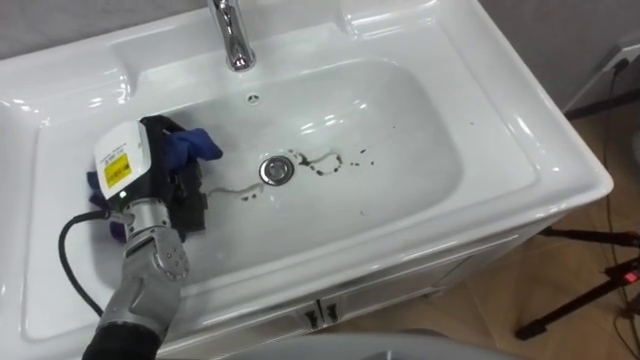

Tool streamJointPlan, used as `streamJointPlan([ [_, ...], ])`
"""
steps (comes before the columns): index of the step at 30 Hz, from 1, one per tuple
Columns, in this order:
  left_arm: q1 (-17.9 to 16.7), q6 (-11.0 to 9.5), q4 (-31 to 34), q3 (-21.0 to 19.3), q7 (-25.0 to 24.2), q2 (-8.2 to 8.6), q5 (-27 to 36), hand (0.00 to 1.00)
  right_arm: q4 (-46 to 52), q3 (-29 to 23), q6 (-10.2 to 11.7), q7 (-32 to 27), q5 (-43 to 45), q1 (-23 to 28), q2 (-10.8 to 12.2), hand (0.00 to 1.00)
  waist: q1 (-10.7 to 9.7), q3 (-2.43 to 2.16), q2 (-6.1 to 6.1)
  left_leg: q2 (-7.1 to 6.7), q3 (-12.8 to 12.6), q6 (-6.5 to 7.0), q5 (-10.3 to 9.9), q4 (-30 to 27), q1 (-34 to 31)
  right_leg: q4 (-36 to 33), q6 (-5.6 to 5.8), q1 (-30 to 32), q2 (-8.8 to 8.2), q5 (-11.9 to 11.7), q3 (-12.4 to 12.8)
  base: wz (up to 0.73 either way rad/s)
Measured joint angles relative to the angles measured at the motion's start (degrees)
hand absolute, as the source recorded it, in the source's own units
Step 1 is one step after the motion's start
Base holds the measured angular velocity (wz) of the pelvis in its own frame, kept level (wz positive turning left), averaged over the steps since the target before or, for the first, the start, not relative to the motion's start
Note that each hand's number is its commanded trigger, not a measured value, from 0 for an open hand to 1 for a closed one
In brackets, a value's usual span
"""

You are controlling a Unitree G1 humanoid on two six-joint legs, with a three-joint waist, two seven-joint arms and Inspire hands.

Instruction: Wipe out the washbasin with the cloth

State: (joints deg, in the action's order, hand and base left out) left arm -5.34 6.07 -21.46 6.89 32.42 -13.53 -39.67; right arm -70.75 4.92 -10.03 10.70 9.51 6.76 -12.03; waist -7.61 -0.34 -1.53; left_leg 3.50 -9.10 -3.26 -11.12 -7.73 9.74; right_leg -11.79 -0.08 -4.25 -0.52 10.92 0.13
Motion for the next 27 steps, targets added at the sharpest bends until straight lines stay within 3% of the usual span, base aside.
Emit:
streamJointPlan([
  [8, 0.0, 0.1, -4.2, 0.1, -3.0, 0.21, 0.8, 1.0, -0.9, -0.5, 0.0, 0.5, -0.4, -0.5, -0.2, 0.0, -0.2, 0.55, -1.26, 0.05, -0.2, 0.03, 0.0, 0.0, 0.4, 0.1, 0.2, 0.2, 0.23, -0.6, 0.9, -0.04],
  [13, 0.2, -0.1, -7.8, 0.1, -6.4, 1.26, 0.9, 1.0, -1.4, -1.0, -0.6, 1.6, -0.1, -0.5, -0.3, 0.0, -0.3, 0.81, -1.65, 0.24, -0.2, 0.39, -0.2, 0.4, 0.7, 0.1, 0.22, 0.4, 0.58, -0.6, 1.3, -0.02],
  [17, 0.6, -0.3, -8.9, 0.1, -7.2, 1.47, 2.1, 1.0, -1.3, -1.2, -1.3, 1.7, -0.1, -0.5, -0.2, 0.0, -0.3, 0.71, -1.63, 0.26, -0.2, 0.39, -0.2, 0.3, 0.8, 0.0, 0.21, 0.4, 0.61, -0.6, 1.2, 0.0],
  [27, 1.6, -0.3, -10.4, 0.1, -8.9, 2.42, 10.1, 1.0, -0.1, -1.1, -3.2, 0.9, 0.1, 0.1, 0.1, 0.0, -0.3, -0.06, -0.3, 0.26, -0.4, 0.39, -0.2, 0.1, 1.1, 0.0, 0.21, 0.2, 0.6, -0.6, 1.5, -0.01],
])
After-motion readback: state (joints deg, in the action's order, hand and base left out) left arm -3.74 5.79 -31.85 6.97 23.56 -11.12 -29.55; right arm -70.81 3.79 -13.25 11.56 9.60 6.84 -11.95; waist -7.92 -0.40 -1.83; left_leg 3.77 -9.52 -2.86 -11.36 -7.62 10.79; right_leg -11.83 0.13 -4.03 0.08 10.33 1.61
